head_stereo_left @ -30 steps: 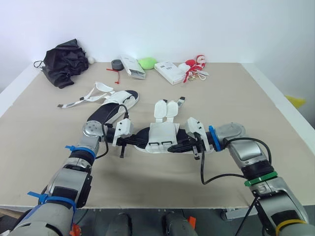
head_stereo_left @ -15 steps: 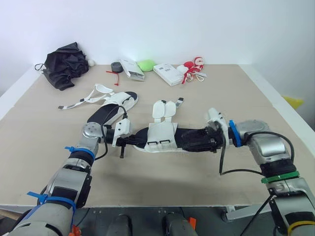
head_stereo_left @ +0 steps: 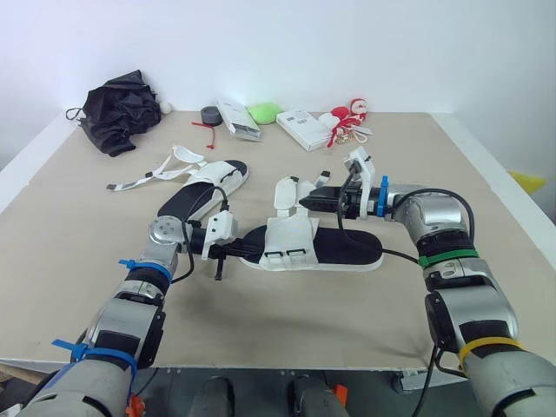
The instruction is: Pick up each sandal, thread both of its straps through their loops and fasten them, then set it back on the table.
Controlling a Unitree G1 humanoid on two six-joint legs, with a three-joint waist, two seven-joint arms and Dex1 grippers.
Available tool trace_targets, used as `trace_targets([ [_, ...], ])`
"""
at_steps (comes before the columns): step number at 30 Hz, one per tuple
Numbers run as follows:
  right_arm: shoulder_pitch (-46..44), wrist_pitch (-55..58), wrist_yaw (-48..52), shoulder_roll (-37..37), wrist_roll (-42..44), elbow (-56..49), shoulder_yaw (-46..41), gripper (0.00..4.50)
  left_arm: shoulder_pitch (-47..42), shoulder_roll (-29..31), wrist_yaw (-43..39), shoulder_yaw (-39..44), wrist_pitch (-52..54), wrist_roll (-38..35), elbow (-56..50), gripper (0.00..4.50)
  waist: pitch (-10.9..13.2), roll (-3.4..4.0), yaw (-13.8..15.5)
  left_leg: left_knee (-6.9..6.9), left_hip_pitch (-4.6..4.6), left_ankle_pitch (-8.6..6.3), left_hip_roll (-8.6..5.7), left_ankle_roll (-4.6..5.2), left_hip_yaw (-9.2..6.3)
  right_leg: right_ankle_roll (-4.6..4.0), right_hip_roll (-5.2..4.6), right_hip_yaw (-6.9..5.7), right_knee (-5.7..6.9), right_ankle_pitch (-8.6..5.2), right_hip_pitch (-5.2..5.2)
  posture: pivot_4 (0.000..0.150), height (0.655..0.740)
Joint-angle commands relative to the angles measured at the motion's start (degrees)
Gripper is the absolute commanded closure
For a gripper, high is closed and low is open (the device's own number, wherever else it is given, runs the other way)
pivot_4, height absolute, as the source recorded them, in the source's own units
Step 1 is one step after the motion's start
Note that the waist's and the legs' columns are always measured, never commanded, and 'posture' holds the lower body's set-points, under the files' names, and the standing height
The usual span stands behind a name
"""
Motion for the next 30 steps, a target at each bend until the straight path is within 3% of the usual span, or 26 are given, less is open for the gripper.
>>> trace_targets([
  [1, -2.46, -0.75, 2.21, -0.33, 1.26, -0.92, -1.92, 1.4, 2.53, -0.57, -0.19, -2.76, 0.29, 3.48, 1.77, 4.5, 0.0, 0.0, -0.01, 0.0, 0.0, 0.0, 0.0, 0.0, 0.0, 0.0, 0.0, 0.0, 0.0, 0.0, 0.0, 0.15, 0.74],
  [8, -3.84, 1.71, 4.18, -2.4, 4.28, -1.27, -6.1, 1.4, 2.57, -0.67, -0.15, -2.79, 0.33, 3.45, 1.47, 4.5, 0.01, 0.01, 0.0, 0.0, -0.1, 0.0, -0.03, 0.0, -0.02, 0.01, -0.02, 0.0, 0.0, -0.01, -0.09, 0.15, 0.74],
  [15, -1.65, 1.85, 2.22, -4.68, 2.05, -0.13, -5.21, 1.4, 3.03, -0.73, -0.6, -2.57, 0.32, 2.99, 0.85, 4.5, 0.0, 0.02, 0.02, 0.0, -0.15, 0.0, -0.06, 0.0, -0.04, 0.04, -0.07, -0.03, -0.04, -0.03, -0.11, 0.15, 0.74],
  [30, -6.07, -1.7, -2.02, 2.17, -2.4, 11.89, -4.13, 1.4, 3.3, -0.47, -0.02, -2.46, 0.54, 3.04, 0.52, 4.5, 0.0, 0.03, -0.01, -0.01, -0.26, 0.0, -0.09, 0.0, -0.06, 0.06, -0.1, -0.04, -0.04, -0.04, -0.19, 0.15, 0.74],
])
